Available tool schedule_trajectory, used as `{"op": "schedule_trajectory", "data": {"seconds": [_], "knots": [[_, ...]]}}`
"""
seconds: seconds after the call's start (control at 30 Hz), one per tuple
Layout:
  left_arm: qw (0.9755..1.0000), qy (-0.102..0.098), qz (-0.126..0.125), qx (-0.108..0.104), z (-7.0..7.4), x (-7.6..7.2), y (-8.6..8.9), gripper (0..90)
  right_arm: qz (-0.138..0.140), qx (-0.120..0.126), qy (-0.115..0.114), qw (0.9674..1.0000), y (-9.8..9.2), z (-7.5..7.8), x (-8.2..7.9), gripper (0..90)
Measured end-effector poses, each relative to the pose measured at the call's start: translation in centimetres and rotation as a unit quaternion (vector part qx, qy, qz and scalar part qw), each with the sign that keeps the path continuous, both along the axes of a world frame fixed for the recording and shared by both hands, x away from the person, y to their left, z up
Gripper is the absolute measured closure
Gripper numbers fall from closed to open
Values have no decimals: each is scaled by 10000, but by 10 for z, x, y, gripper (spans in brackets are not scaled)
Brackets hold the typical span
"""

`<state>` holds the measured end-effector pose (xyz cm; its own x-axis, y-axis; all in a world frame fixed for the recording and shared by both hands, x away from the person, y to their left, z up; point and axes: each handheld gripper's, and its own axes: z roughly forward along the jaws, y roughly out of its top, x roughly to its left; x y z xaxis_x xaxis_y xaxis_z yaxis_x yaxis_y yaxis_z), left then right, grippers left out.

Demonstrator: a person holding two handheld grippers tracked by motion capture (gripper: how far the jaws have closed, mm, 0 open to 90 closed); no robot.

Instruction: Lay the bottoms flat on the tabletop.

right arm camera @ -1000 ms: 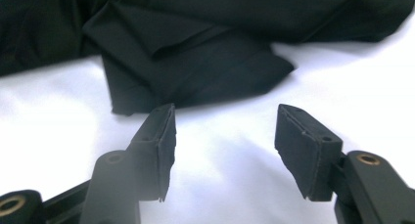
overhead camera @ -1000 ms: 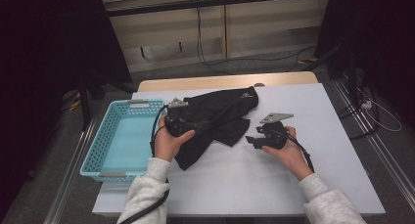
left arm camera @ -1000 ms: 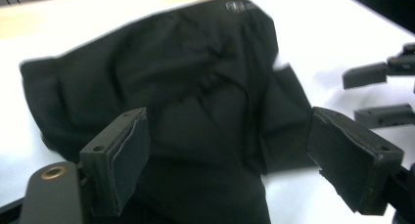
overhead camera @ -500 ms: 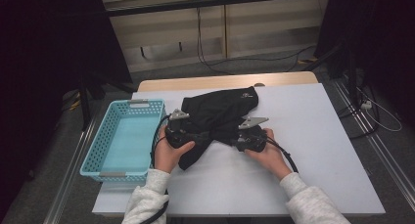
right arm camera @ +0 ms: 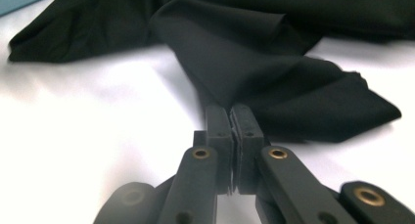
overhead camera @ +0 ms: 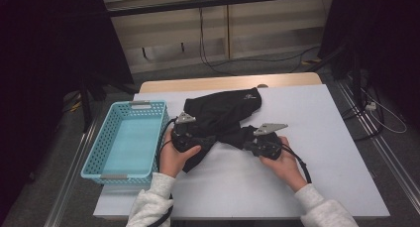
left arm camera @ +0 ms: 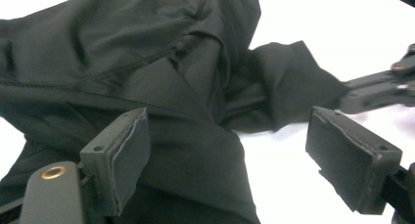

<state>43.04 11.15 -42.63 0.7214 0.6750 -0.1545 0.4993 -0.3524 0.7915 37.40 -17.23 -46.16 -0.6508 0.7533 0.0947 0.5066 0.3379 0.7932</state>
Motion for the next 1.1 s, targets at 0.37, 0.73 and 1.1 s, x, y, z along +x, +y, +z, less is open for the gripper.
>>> {"op": "schedule_trajectory", "data": {"seconds": [0.37,0.73,1.1], "knots": [[9999,8,-75,74,-4,-3,-7,171,381,-153,372,9985,-12,-1,-47,870],[9998,33,-148,163,-7,-4,-9,174,-244,-227,-216,9992,-30,5,-20,575],[9996,27,-207,195,-9,-5,-11,178,-248,-161,215,9993,-34,-8,-3,890]]}}
